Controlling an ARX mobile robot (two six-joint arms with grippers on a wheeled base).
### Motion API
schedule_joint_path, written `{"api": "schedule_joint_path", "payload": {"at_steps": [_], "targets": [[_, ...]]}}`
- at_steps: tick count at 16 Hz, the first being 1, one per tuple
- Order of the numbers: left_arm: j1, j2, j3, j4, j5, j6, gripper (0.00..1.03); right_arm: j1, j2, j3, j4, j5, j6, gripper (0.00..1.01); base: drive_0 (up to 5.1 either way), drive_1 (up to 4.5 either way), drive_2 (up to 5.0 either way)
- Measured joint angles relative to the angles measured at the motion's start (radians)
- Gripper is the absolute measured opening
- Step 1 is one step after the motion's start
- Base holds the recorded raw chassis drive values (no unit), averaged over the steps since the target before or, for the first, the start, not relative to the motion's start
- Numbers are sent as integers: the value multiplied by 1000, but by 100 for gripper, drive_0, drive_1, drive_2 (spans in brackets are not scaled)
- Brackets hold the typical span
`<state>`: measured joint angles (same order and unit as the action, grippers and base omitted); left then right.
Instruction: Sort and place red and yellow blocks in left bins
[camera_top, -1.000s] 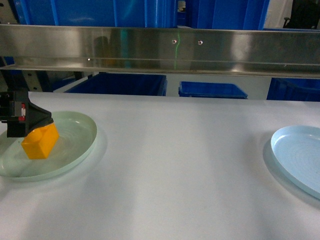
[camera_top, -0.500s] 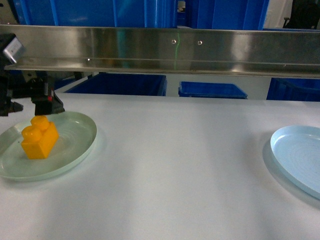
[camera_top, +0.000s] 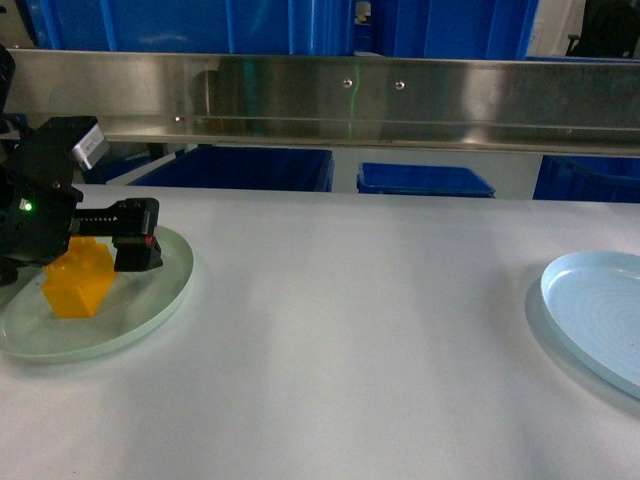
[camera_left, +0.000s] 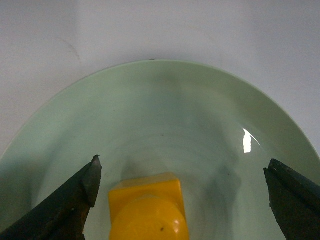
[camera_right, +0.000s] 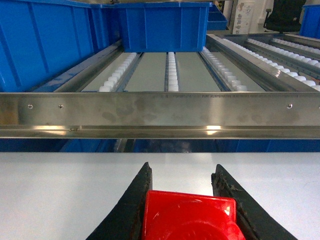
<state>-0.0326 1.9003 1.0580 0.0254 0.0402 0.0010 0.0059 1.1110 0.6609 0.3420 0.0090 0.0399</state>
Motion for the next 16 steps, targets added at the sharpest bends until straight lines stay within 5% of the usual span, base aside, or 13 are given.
{"api": "schedule_joint_path", "payload": {"at_steps": [4,8,12,16], "targets": [[8,27,3,-53,4,-2,56,0,0,0,0,0,0,29,0,0,0],[21,34,8,-55,7,-2,29,0,0,0,0,0,0,29,0,0,0],[29,35,17,-45,36,-28,27,0,0,0,0,0,0,29,0,0,0],[50,-81,-51,166,34,-47,27,0,0,0,0,0,0,29,0,0,0]]}}
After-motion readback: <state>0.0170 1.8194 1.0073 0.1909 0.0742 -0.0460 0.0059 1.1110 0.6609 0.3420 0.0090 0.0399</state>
